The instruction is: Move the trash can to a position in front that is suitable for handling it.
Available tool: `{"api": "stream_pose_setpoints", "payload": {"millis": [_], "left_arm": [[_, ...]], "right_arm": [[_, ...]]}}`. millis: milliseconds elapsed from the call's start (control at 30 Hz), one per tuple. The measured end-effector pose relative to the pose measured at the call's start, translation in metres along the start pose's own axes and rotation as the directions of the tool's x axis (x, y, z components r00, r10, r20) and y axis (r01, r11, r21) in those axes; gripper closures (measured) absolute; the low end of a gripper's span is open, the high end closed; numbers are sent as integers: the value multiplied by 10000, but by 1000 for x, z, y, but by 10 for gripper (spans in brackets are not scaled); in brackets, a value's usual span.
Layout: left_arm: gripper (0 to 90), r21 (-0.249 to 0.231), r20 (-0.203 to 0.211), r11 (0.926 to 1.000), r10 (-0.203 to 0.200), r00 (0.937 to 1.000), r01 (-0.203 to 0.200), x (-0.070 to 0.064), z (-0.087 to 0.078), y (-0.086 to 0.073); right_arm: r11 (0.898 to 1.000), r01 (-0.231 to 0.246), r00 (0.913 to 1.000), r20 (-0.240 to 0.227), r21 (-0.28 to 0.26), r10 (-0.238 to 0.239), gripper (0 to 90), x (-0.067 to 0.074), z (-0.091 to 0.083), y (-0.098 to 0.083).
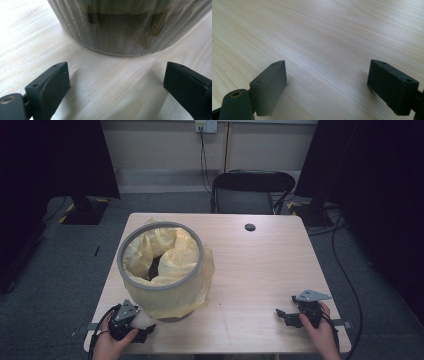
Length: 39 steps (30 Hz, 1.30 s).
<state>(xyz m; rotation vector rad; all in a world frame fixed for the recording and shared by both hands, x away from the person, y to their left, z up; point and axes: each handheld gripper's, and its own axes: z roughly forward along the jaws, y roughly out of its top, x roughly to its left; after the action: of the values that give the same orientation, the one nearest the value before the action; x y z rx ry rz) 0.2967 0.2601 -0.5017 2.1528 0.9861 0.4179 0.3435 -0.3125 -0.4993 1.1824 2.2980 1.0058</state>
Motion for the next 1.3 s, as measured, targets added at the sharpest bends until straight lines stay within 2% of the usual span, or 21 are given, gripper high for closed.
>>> {"api": "stream_pose_setpoints", "payload": {"millis": [133,200,233,267,300,400,500,733,1000,1167,1300], "left_arm": [[75,-27,1,9999,-101,9999,101,0,-2,-1],[130,-52,-76,9999,-142,9999,142,0,-3,-2],[130,-69,-156,9997,-214,9996,213,1,-5,-2],[161,-95,-157,9992,-402,9991,400,1,-6,-2],[157,-127,6,9984,-559,9984,559,1,-7,-2],[155,-23,3,9988,-496,9988,496,0,-8,-3],[156,-102,110,9978,-655,9978,656,-1,-10,-2],[156,-438,193,9974,-565,9982,573,-4,-21,4],[156,-753,487,9955,-547,9973,583,-7,-31,11],[156,-938,510,9907,-943,9942,988,-9,-34,19],[156,-1063,498,9886,-1017,9936,1065,-12,-34,25]], "right_arm": [[10000,-3,10000,-23,9,3,146,0,0,0],[10000,-6,10000,-27,12,6,146,0,0,0],[10000,-24,10000,-34,19,24,145,0,0,0],[10000,-20,10000,-45,26,20,143,0,0,0],[10000,-7,10000,-80,24,7,142,0,0,0],[10000,11,9999,-123,21,-10,141,-1,0,0],[10000,7,9999,-129,22,-6,140,-1,0,0],[10000,17,9999,-138,25,-16,139,-1,0,0],[10000,20,9999,-133,27,-19,139,-1,0,0],[10000,27,9999,-127,30,-26,139,-1,0,0],[10000,24,9999,-128,28,-23,138,-1,0,0]]}}
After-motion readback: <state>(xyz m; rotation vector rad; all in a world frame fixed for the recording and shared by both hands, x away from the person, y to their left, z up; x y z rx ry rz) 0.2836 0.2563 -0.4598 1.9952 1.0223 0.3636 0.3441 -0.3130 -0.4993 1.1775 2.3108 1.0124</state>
